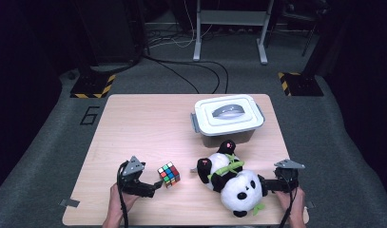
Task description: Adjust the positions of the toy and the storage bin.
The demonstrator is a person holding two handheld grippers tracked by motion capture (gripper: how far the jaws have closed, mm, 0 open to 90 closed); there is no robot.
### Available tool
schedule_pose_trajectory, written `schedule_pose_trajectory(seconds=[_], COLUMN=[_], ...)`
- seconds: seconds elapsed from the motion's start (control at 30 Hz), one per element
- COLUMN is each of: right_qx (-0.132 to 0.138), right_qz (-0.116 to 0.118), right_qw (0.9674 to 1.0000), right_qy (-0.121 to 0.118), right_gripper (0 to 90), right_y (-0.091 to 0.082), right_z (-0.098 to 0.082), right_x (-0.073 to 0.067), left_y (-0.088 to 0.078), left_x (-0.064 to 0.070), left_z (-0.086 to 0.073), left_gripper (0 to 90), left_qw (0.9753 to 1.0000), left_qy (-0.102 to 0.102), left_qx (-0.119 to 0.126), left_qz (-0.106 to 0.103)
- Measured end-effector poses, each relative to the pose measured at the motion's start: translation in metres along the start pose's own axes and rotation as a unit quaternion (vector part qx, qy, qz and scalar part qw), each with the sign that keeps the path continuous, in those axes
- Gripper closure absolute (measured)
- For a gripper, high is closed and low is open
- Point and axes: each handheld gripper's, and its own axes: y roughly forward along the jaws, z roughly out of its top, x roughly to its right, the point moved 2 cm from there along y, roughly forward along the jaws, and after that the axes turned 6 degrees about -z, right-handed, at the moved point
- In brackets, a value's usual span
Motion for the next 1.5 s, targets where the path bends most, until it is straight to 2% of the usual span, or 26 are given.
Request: schedule_pose_trajectory(seconds=[0.03, 0.17, 0.47, 0.63, 0.7, 0.77, 0.93, 1.0, 1.07, 1.1, 1.2, 1.37, 1.5], right_qx=[-0.001, -0.001, -0.001, -0.001, -0.001, -0.001, -0.001, -0.001, -0.001, -0.001, -0.001, -0.001, -0.001], right_qz=[0.0, 0.0, 0.0, -0.001, 0.0, 0.0, 0.0, -0.001, -0.001, -0.001, -0.001, -0.001, -0.001], right_qw=[1.0, 1.0, 1.0, 1.0, 1.0, 1.0, 1.0, 1.0, 1.0, 1.0, 1.0, 1.0, 1.0], right_qy=[0.002, 0.003, 0.002, 0.003, 0.003, 0.003, 0.003, 0.003, 0.003, 0.003, 0.003, 0.003, 0.003], right_gripper=[2.2, 2.2, 2.2, 2.2, 2.2, 2.2, 2.2, 2.2, 2.2, 2.2, 2.2, 2.3, 2.3], right_y=[0.0, 0.0, 0.0, 0.0, 0.0, 0.0, 0.0, 0.0, 0.0, 0.0, 0.0, 0.0, 0.0], right_z=[0.0, 0.0, 0.0, 0.0, 0.0, 0.0, 0.0, 0.0, 0.0, 0.0, 0.0, 0.0, 0.0], right_x=[0.0, 0.0, 0.0, 0.0, -0.001, 0.0, 0.0, 0.0, -0.001, 0.0, -0.001, -0.001, -0.001], left_y=[0.002, 0.011, 0.034, 0.043, 0.045, 0.046, 0.052, 0.054, 0.056, 0.056, 0.057, 0.056, 0.056], left_x=[0.001, 0.005, 0.007, 0.007, 0.006, 0.006, 0.007, 0.008, 0.009, 0.009, 0.01, 0.012, 0.012], left_z=[0.001, 0.004, 0.008, 0.008, 0.009, 0.009, 0.008, 0.007, 0.005, 0.005, 0.003, 0.003, 0.003], left_gripper=[0.0, 0.0, 0.0, 0.0, 0.0, 0.0, 14.8, 16.4, 24.9, 28.0, 32.9, 33.7, 33.9], left_qw=[1.0, 1.0, 0.9996, 0.9994, 0.9996, 0.9993, 0.9991, 0.9989, 0.9989, 0.9985, 0.9987, 0.9986, 0.9986], left_qy=[-0.005, -0.002, 0.006, 0.002, 0.007, 0.011, 0.014, 0.014, 0.012, 0.019, 0.02, 0.025, 0.02], left_qx=[-0.001, -0.002, -0.024, -0.033, -0.029, -0.036, -0.039, -0.042, -0.042, -0.049, -0.046, -0.047, -0.048], left_qz=[-0.002, -0.005, -0.014, -0.01, -0.005, 0.0, -0.011, -0.014, -0.016, -0.012, -0.008, 0.001, -0.004])
